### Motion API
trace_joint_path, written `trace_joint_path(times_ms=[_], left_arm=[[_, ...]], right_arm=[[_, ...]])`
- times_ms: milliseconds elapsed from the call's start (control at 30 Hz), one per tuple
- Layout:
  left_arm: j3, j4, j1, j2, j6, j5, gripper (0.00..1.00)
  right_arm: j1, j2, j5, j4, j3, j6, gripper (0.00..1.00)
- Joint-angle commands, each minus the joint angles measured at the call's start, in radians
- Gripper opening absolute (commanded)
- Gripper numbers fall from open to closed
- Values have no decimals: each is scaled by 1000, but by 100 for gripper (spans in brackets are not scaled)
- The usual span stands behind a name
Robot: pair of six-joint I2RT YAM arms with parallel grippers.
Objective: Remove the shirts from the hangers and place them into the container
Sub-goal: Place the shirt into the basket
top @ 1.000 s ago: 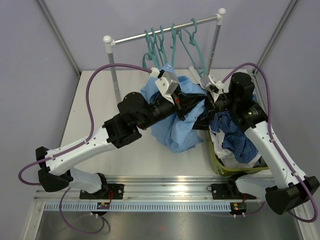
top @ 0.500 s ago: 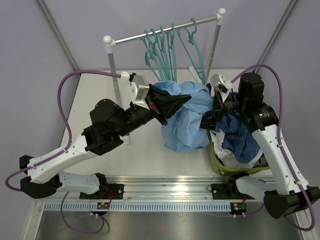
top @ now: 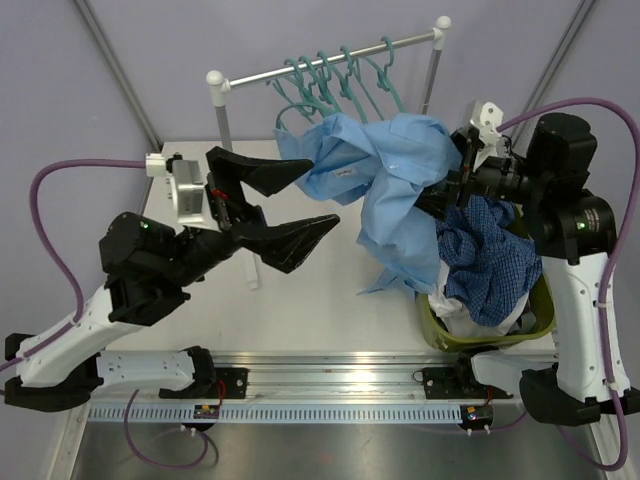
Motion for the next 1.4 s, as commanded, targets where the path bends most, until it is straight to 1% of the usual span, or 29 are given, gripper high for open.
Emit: trace_joint_path(times_ms=[0,33,67,100,167,200,233,267,300,400,433,533,633,767,867,900,967,1000,1067,1100,1167,1200,1233,1333,1367], left_arm=[[5,-84,-5,-40,13,25,99],[-11,-110,-5,-62,21,10,99],[-32,-121,-5,-83,25,-4,99],[-70,-144,-5,-129,34,-51,99],[-110,-199,-5,-204,41,-122,99],[-129,-217,-5,-227,42,-144,99],[-170,-239,-5,-252,41,-162,99],[-185,-257,-5,-281,38,-176,99],[-207,-295,-6,-328,27,-203,99],[-267,-361,-6,-402,10,-254,99],[-279,-377,-5,-447,-2,-270,99],[-337,-429,-5,-516,-14,-316,99],[-379,-492,-5,-542,-39,-362,99],[-409,-564,-5,-565,-67,-383,99],[-428,-586,-6,-573,-73,-389,99],[-434,-589,-6,-580,-73,-394,99],[-442,-595,-6,-591,-73,-398,99],[-449,-595,-5,-605,-74,-399,99],[-462,-595,-5,-614,-74,-400,99],[-462,-601,-5,-625,-76,-402,99],[-462,-615,-5,-633,-77,-402,99],[-462,-621,-6,-637,-79,-402,99],[-462,-624,-5,-643,-80,-402,99],[-466,-639,-5,-659,-85,-400,99],[-468,-644,-5,-662,-90,-397,99]], right_arm=[[-20,16,203,-45,160,-38,0],[-31,19,288,-54,229,-43,0],[-37,30,339,-55,268,-37,0],[-42,37,440,-61,348,-34,0],[-48,65,557,-61,430,-10,0],[-49,74,670,-60,468,-6,0],[-51,80,718,-63,533,-15,0],[-54,86,761,-60,556,-35,0],[-60,87,839,-55,575,-35,0],[-75,82,942,-46,598,-68,0],[-78,79,959,-39,595,-77,0],[-94,76,1001,-22,596,-98,0],[-108,77,1048,-8,607,-123,0],[-121,68,1035,-17,598,-128,0],[-123,21,976,-54,494,-123,0],[-124,1,966,-67,404,-124,0],[-129,-77,965,-81,304,-150,0],[-137,-106,971,-88,189,-158,0],[-163,-195,1019,-81,66,-186,0],[-169,-222,1062,-59,-64,-196,0],[-187,-295,1119,-36,-178,-218,0],[-197,-317,1139,-20,-268,-221,0],[-227,-344,1139,-19,-301,-217,0],[-243,-360,1102,-20,-411,-186,0],[-249,-354,1056,-34,-459,-178,0]])
